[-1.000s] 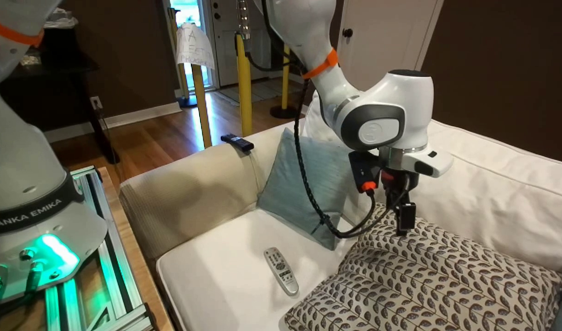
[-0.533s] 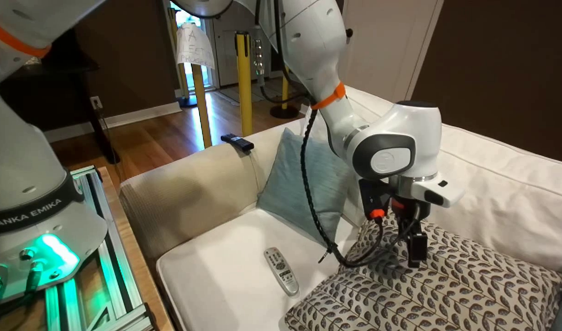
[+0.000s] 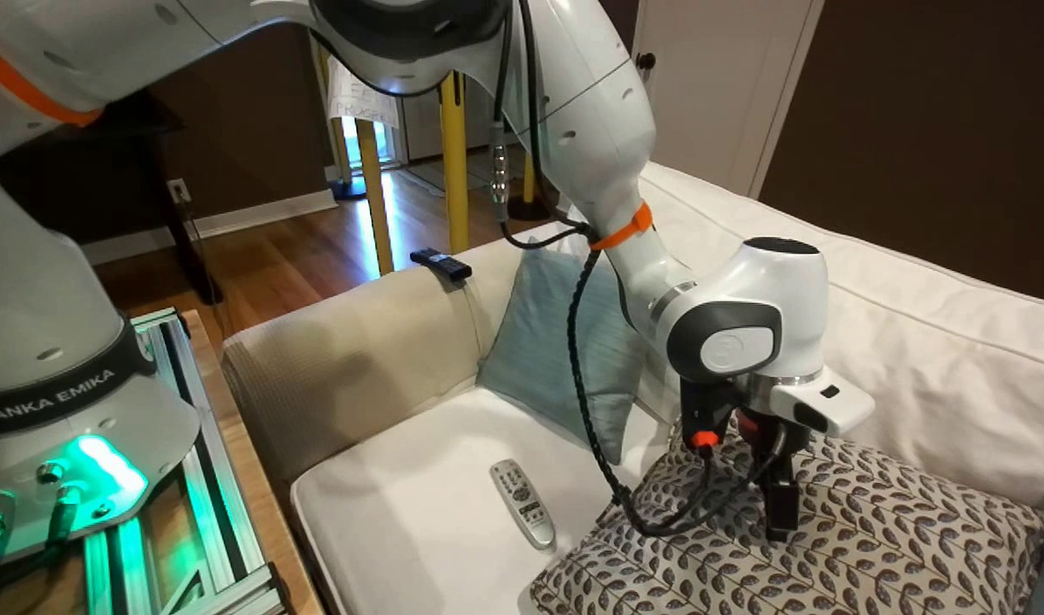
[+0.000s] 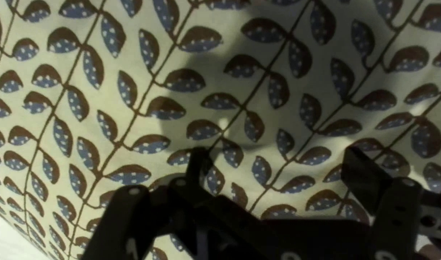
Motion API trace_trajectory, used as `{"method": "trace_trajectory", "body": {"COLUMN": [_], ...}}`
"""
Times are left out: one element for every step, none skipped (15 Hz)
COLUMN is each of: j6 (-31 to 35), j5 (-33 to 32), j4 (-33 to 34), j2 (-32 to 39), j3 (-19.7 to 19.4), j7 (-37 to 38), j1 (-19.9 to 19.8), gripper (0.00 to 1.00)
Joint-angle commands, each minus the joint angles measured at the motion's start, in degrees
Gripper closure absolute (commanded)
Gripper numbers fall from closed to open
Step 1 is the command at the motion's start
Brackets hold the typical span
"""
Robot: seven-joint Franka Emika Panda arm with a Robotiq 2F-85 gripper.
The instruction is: Pick up the beige and black pillow and put it in front of the blue pillows, pick up the left blue pillow move it to the left of the couch, pick the beige and black pillow and move it backwards
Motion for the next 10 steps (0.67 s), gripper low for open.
{"method": "trace_trajectory", "body": {"j6": [-0.26, -0.57, -0.93, -1.23, -1.23, -1.39, -1.48, -1.47, -1.73, -1.49], "j5": [0.71, 0.79, 0.88, 1.14, 1.22, 1.35, 1.44, 1.53, 1.43, 1.66], "j4": [5.32, 5.86, 6.38, 6.7, 6.98, 7.21, 7.38, 7.55, 7.34, 6.95], "j2": [4.53, 4.88, 5.2, 5.45, 5.76, 6.01, 6.18, 6.35, 6.0, 5.35], "j3": [0.19, 0.23, 0.28, 0.61, 0.63, 0.81, 0.91, 0.99, 0.82, 1.0], "j7": [2.19, 2.52, 2.91, 3.19, 3.68, 3.93, 4.06, 4.2, 4.31, 4.36], "j1": [-1.23, -1.31, -1.36, -1.53, -1.49, -1.59, -1.63, -1.69, -1.46, -1.52], "gripper": [0.39, 0.47, 0.55, 0.62, 0.69, 0.77, 0.84, 0.93, 0.99, 0.78]}}
